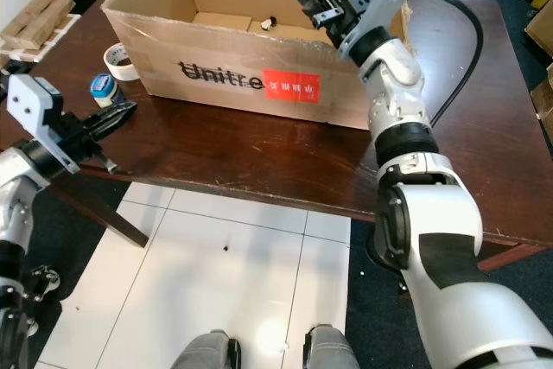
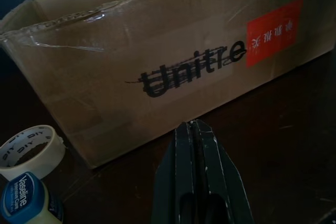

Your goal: Picking trash to rubbish bin

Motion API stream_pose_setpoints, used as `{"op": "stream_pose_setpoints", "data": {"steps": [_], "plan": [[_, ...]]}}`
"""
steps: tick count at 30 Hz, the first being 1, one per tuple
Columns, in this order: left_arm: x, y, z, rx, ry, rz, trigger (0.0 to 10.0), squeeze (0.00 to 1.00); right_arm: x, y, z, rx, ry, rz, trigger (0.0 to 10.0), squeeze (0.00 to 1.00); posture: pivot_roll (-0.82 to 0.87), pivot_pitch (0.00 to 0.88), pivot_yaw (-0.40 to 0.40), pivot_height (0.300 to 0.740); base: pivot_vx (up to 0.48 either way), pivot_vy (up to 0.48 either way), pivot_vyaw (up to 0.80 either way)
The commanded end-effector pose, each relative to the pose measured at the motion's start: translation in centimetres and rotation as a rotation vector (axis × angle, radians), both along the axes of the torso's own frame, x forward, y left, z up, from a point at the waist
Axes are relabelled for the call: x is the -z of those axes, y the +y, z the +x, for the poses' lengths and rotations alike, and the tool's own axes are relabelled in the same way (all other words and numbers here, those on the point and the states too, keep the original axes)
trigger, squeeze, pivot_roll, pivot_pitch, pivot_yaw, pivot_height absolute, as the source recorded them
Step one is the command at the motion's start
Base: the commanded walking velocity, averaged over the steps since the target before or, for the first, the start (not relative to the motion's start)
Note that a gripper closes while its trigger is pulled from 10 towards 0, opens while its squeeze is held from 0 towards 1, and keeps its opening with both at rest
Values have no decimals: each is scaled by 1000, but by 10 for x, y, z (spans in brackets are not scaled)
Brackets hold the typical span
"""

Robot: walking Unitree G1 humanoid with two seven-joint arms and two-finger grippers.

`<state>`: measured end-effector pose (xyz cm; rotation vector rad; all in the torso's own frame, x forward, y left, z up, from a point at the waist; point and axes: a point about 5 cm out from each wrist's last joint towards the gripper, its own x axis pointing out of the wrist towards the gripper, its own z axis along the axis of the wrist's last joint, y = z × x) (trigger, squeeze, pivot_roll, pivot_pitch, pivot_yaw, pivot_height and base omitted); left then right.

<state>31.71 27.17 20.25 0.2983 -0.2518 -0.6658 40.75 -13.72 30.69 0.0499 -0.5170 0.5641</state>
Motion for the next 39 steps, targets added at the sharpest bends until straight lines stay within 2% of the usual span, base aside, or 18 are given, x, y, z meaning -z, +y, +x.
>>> {"op": "stream_pose_setpoints", "data": {"steps": [1,2,3,4,5,11,12,13,14,19,22,23,24,31,33,34,36,39], "plan": [[2,0,1,-6,2,9,10000,0,1,7,1,3,4,-37,10000,0,58,165,12,740,0,0,0],[2,0,1,-6,2,9,10000,0,1,7,1,3,4,-37,10000,0,58,165,12,740,0,0,0],[3,0,1,-11,2,10,10000,0,4,11,2,6,15,-67,10000,678,60,167,11,740,0,0,0],[3,0,0,-11,2,11,10000,0,5,13,2,5,19,-78,10000,678,60,167,11,740,0,0,0],[3,-1,0,-10,3,12,10000,0,5,14,2,5,18,-86,10000,1000,61,169,10,740,0,0,0],[4,-1,-1,-9,4,16,10000,0,-5,12,0,-6,-28,-34,10000,1000,61,169,10,740,0,0,0],[3,-2,-1,-9,4,15,10000,0,-9,11,0,-14,-45,-14,10000,847,59,170,13,740,0,0,0],[3,-2,-1,-9,4,15,10000,0,-9,11,0,-14,-45,-14,10000,847,59,170,13,740,0,0,0],[3,-2,-1,-7,3,15,10000,0,-14,9,-2,-36,-69,13,10000,0,57,168,12,740,0,0,0],[3,-5,1,1,-1,12,10000,0,-21,2,-7,-78,-125,33,10000,0,52,167,13,740,0,0,0],[3,-6,1,3,-2,11,10000,0,-17,0,-10,-114,-124,-1,10000,0,47,165,15,740,0,0,0],[3,-8,2,9,-3,8,10000,0,-5,1,-18,-220,-127,-64,10000,0,45,164,17,740,0,0,0],[4,-9,2,13,-4,5,10000,0,0,0,-23,-281,-136,-76,10000,0,45,164,17,740,0,0,0],[5,-15,1,27,-21,1,10000,0,16,-8,-47,-500,-137,-49,10000,0,39,159,16,740,0,0,0],[6,-21,1,44,-13,-24,10000,0,27,-12,-64,-634,-121,-28,10000,0,38,156,15,740,0,0,0],[6,-21,1,44,-13,-24,10000,0,27,-12,-64,-634,-121,-28,10000,0,38,156,15,740,0,0,0],[8,-23,2,41,2,-39,10000,0,37,-10,-78,-742,-101,-53,10000,0,36,152,15,740,0,0,0],[14,-27,3,41,28,-44,10000,0,50,-7,-89,-812,-58,-71,10000,0,35,147,14,740,0,0,0]]}}
